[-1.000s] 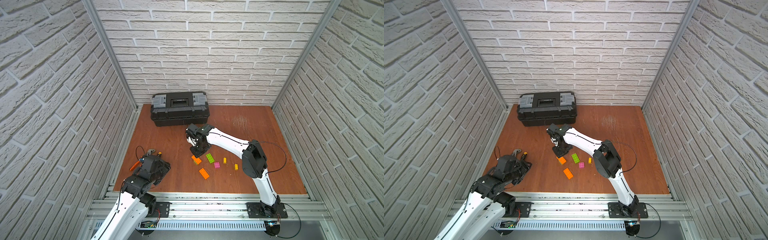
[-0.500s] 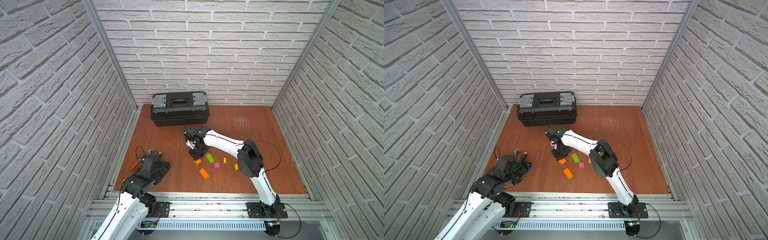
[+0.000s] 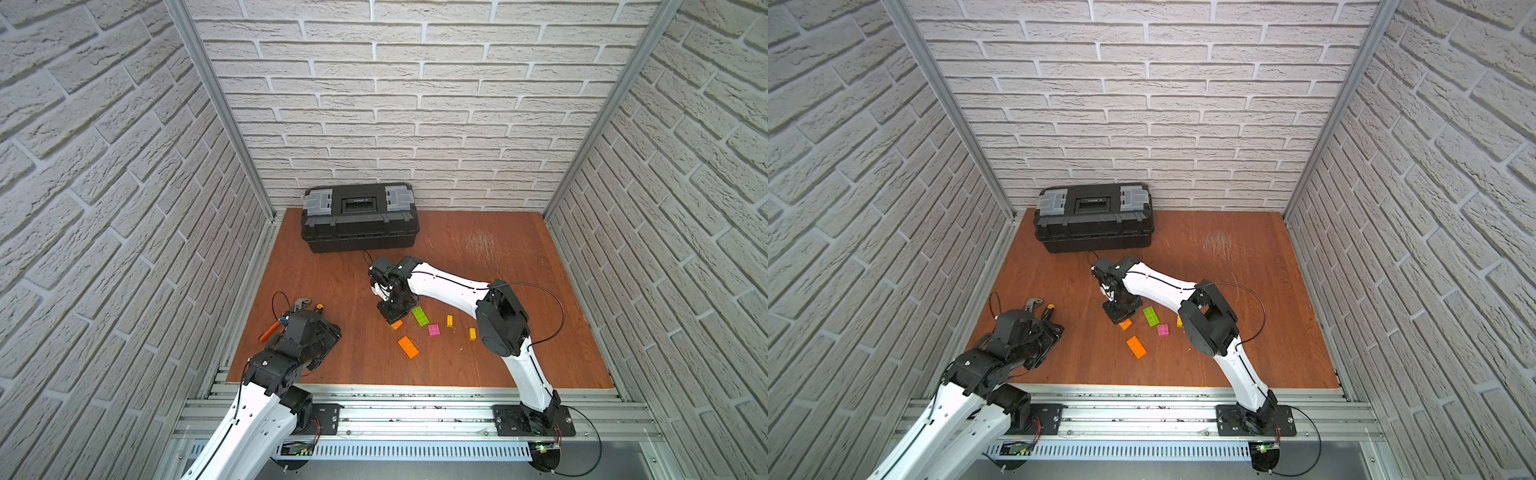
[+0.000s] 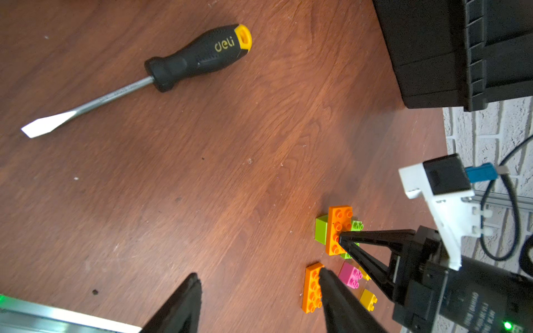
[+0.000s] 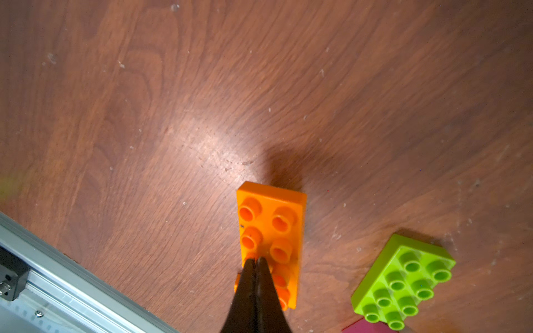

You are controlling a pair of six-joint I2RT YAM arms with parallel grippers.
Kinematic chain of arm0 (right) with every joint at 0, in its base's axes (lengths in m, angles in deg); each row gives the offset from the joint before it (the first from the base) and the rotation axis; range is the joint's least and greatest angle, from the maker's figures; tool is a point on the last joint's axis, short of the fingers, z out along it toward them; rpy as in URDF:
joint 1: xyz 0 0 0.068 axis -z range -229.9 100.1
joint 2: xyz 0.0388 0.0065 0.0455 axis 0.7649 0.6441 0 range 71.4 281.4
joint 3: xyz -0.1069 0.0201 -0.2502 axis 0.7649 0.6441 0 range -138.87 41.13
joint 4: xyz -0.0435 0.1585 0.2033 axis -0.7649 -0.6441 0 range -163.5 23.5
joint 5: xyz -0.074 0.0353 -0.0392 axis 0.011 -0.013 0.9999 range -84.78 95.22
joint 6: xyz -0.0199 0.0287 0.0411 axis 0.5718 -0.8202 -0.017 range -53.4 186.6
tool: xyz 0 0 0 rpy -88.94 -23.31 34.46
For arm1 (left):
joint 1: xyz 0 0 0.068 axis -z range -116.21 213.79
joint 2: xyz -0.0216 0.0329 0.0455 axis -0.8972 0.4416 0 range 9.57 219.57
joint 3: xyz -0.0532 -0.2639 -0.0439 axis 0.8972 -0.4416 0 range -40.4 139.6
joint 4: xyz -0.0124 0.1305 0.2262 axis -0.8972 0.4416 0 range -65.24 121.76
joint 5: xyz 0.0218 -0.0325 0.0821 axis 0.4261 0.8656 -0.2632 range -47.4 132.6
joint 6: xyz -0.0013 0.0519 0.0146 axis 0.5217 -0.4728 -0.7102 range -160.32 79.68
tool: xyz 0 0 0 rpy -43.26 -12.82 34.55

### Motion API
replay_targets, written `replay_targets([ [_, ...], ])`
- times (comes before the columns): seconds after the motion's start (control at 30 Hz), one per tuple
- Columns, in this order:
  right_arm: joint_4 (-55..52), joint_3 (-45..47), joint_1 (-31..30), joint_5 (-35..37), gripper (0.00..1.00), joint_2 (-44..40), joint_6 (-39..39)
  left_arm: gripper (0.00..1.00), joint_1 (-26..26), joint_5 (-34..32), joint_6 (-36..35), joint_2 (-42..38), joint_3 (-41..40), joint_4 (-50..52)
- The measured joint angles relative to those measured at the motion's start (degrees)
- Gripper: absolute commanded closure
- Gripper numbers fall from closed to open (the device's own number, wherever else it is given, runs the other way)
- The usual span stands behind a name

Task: Assemble a carrot with lego
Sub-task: Adjust the lego brick at the center of the board.

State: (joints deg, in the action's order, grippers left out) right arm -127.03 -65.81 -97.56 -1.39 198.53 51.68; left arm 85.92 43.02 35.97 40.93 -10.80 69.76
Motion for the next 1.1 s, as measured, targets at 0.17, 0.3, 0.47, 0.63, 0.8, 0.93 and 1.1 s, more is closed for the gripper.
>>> replay_targets([
  [0.17,1.1,1.0,0.4,-1.2,0.94,-0.6,-0.2,0.33,0.0,0.0,0.0,-0.3,0.0,0.1],
  [0.3,1.7,1.7,1.5,-2.7,0.94,-1.0,-0.3,0.32,0.0,0.0,0.0,-1.1,0.0,0.1],
  [0.47,1.8,2.3,2.6,-3.7,0.92,-1.4,-0.3,0.32,0.0,0.0,0.0,-1.3,0.0,0.1],
  [0.63,1.2,2.3,3.5,-3.5,0.82,-1.6,-0.3,0.32,0.0,0.0,0.0,-1.3,0.0,0.1],
  [0.8,1.0,2.5,3.9,-3.8,0.66,-3.1,-0.7,0.32,0.0,0.0,0.0,-1.2,0.0,0.1],
  [0.93,0.8,2.4,3.9,-4.4,0.65,-5.4,-0.8,0.31,0.0,0.0,-0.2,-0.3,0.0,0.1],
  [1.1,-0.3,0.3,4.0,-4.1,0.68,-7.3,0.3,0.30,0.0,0.0,-0.9,2.4,1.2,0.1],
])
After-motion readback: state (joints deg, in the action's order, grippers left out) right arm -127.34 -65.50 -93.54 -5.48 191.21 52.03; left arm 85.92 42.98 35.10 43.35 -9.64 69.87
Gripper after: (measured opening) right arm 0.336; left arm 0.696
